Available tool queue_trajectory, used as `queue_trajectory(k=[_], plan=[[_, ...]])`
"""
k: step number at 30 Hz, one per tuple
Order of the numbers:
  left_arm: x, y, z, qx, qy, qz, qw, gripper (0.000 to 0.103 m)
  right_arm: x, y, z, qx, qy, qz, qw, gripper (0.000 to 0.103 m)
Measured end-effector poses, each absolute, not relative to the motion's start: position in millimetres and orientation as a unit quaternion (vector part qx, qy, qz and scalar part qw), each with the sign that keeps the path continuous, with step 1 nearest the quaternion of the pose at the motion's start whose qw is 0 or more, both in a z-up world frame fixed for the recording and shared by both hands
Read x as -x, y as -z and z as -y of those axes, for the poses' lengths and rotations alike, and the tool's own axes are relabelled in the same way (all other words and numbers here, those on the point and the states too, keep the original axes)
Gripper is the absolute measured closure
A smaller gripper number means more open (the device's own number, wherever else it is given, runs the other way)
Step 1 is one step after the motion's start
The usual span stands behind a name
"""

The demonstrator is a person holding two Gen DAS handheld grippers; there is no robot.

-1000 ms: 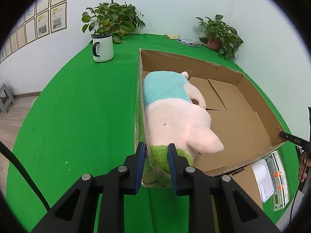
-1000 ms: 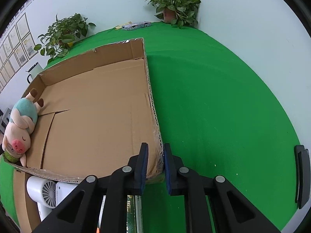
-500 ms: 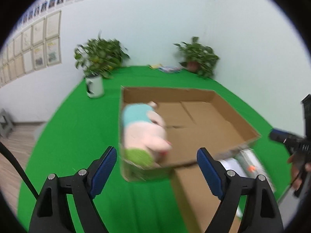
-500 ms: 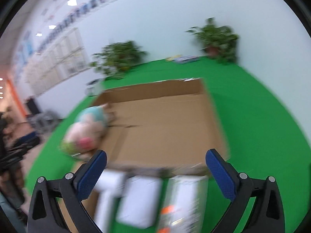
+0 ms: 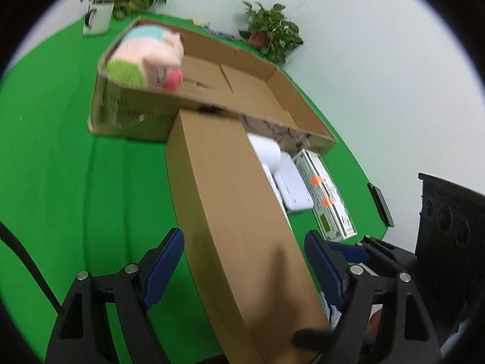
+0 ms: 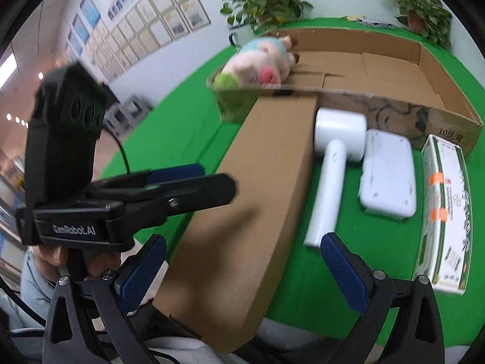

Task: Organize objects
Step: 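Grasp the long brown cardboard divider box with the right gripper, then lift the brown divider box with the right gripper and tilt it upright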

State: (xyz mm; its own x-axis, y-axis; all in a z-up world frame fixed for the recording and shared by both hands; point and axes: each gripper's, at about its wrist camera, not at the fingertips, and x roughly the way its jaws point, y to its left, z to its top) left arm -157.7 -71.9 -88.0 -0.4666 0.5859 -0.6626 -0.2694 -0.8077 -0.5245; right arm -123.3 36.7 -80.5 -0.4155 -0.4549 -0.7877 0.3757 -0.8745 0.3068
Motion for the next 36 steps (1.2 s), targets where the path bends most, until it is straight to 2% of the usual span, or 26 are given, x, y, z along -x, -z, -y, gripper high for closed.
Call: queue_trajectory(k=[3,4,8,13,17,24,30,33,35,36], plan=[[158.1,96.4,71.4,0.462,-0.817,0.206,0.277,0.022,109.6,85.7,-20.8,-0.490,0.841,0.004,0.229,0.001],[157.4,97.3,71.3,0.462,-0.816,0.208,0.280,0.025,104.7,86.4,-14.9,-0.492,0.841,-0.006,0.226,0.001],[146.8,104.3,73.3,0.465,-0.813,0.206,0.284,0.026,86.1,100.0,12.0,-0.496,0.838,-0.073,0.214,0.003],[131.2,112.9,76.1,0.473,-0.812,0.202,0.277,0.026,79.4,101.3,5.3,-0.490,0.845,-0.064,0.205,0.008],[120.5,116.1,85.9,0.475,-0.813,0.214,0.261,0.026,76.7,97.3,-4.7,-0.490,0.845,-0.030,0.210,0.017],[116.6,113.0,102.8,0.473,-0.811,0.242,0.246,0.025,80.5,91.5,-6.4,-0.497,0.828,0.040,0.256,0.017],[120.6,112.5,107.9,0.475,-0.802,0.265,0.246,0.025,92.0,99.5,-29.7,-0.512,0.788,0.153,0.306,0.018],[121.9,111.0,101.8,0.474,-0.809,0.258,0.233,0.025,92.2,103.7,-35.6,-0.515,0.771,0.183,0.328,0.018],[120.8,104.5,98.4,0.470,-0.819,0.241,0.222,0.034,93.0,106.4,-36.6,-0.518,0.757,0.198,0.345,0.018],[121.0,101.2,92.7,0.471,-0.828,0.222,0.209,0.034,92.1,107.8,-36.4,-0.520,0.753,0.199,0.351,0.017]])
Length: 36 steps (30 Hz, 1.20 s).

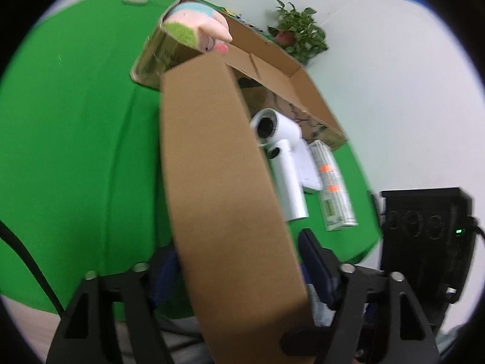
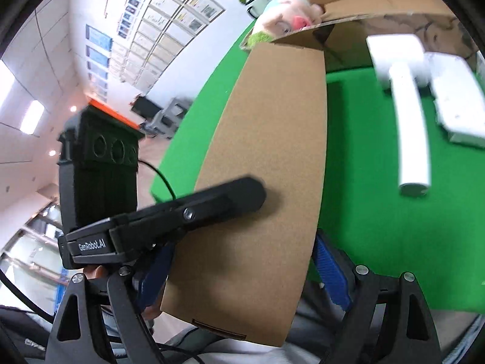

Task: Organize objects
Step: 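Lift the brown divider box with the right gripper and tilt it upright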

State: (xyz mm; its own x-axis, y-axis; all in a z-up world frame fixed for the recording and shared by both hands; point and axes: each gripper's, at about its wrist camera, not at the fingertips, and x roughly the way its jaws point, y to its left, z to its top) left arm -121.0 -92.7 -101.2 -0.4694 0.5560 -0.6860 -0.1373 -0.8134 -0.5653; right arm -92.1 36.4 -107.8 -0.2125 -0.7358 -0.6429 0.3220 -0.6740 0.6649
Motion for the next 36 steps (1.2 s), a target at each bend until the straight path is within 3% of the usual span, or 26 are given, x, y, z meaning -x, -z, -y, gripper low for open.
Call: queue_trajectory(k=[3,6,9,23,30,36], plan=[[122.5,97.3,87.5,0.473,-0.828,0.221,0.205,0.037,92.3,105.8,-38.0,-0.517,0.760,0.188,0.347,0.017],[122.5,87.1,79.9,0.470,-0.837,0.206,0.190,0.039,92.3,99.7,-41.6,-0.504,0.776,0.171,0.339,0.010],[124.8,72.9,77.5,0.457,-0.845,0.201,0.192,0.049,91.0,94.1,-48.7,-0.497,0.791,0.153,0.323,0.006],[146.9,67.4,1.1,0.455,-0.832,0.143,0.285,0.049,59.0,48.2,-121.1,-0.451,0.848,0.131,0.247,0.006],[131.7,60.4,31.8,0.437,-0.847,0.148,0.265,0.049,47.4,38.0,-130.8,-0.440,0.860,0.118,0.229,0.007],[143.4,59.9,34.1,0.418,-0.846,0.174,0.284,0.049,45.9,33.1,-102.3,-0.426,0.872,0.066,0.230,0.015]])
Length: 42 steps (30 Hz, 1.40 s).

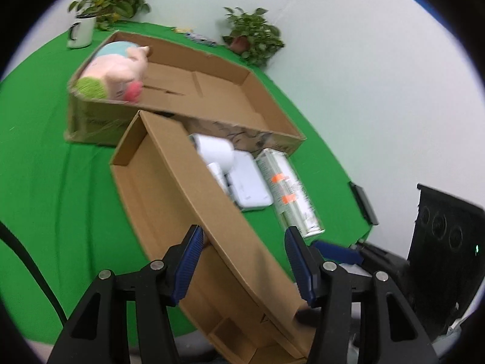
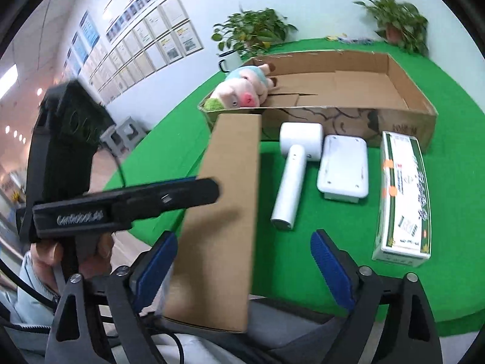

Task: Organize objects
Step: 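Lift the brown divider box with the right gripper and tilt it upright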

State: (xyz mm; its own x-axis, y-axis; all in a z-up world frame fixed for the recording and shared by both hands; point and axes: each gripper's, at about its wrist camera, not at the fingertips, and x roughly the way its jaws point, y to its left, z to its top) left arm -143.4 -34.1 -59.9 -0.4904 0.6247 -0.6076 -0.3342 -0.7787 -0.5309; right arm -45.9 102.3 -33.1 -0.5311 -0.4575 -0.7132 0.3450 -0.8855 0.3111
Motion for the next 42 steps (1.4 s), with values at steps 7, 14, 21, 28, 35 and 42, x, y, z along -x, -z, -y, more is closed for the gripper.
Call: queue_trajectory(k=[7,14,21,28,35,42], plan=[[161.8,40.5,4.8,0.397,-0.849,0.123,0.326,0.049,42.4,24.7,-108.1,-0.410,0.888,0.057,0.203,0.018],[141.7,56.7,43.2,0.409,-0.868,0.121,0.254,0.049,55.2,35.8,-118.2,-0.410,0.894,0.053,0.173,0.087],[126.0,100.9,105.7,0.449,-0.859,0.169,0.179,0.049,75.6,58.1,-95.7,-0.448,0.870,0.064,0.197,0.095],[132.6,120.1,130.7,0.465,-0.841,0.204,0.187,0.059,71.1,53.2,-71.0,-0.438,0.867,0.060,0.231,0.072],[134.3,118.2,116.7,0.464,-0.840,0.165,0.230,0.074,54.8,30.8,-86.6,-0.407,0.886,0.059,0.216,0.055],[133.8,125.7,134.1,0.475,-0.835,0.162,0.224,0.079,63.5,50.3,-85.8,-0.441,0.880,0.031,0.176,0.064]])
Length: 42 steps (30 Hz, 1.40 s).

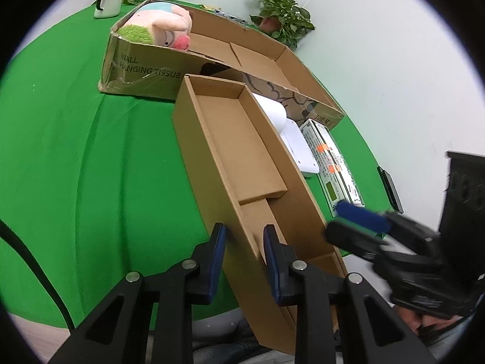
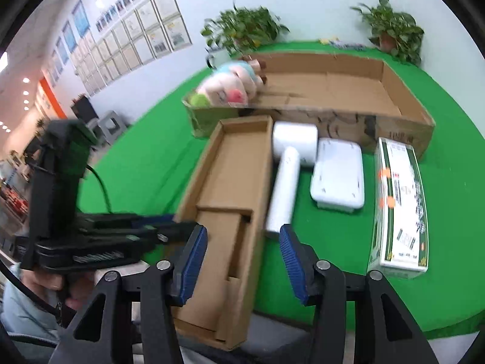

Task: Organize objects
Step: 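Lift the brown divider box with the right gripper and tilt it upright, then carry the divider box over the open box and lower it inside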

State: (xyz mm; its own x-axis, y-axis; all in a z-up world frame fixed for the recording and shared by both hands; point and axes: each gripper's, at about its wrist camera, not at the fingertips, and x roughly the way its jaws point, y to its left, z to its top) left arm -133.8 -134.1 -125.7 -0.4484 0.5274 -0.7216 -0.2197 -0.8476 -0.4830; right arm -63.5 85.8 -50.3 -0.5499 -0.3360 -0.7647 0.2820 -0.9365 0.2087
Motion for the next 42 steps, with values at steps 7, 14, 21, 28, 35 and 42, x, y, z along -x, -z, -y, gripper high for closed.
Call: queue_trajectory(k=[7,14,21,28,35,42], plan=[[119.2,108.3,157.0,0.481,-0.852,0.130,0.163,0.085,61.5,69.2,-53.2,-0.468,0.856,0.017,0.220,0.084],[114.1,102.2,160.4,0.478,-0.853,0.137,0.158,0.084,67.5,79.1,-36.7,-0.482,0.854,0.005,0.195,0.080],[121.6,82.4,120.4,0.477,-0.859,0.111,0.148,0.084,68.0,84.8,-37.0,-0.489,0.853,0.009,0.180,0.086],[127.0,33.4,97.6,0.429,-0.886,0.087,0.155,0.085,58.7,47.5,-48.5,-0.428,0.887,0.026,0.172,0.087],[143.2,-30.5,71.7,0.350,-0.920,0.051,0.169,0.086,67.0,-11.7,-68.1,-0.340,0.929,0.029,0.144,0.088],[188.3,-85.0,34.1,0.285,-0.937,0.017,0.200,0.086,98.8,-69.1,-104.1,-0.275,0.955,0.039,0.107,0.089]])
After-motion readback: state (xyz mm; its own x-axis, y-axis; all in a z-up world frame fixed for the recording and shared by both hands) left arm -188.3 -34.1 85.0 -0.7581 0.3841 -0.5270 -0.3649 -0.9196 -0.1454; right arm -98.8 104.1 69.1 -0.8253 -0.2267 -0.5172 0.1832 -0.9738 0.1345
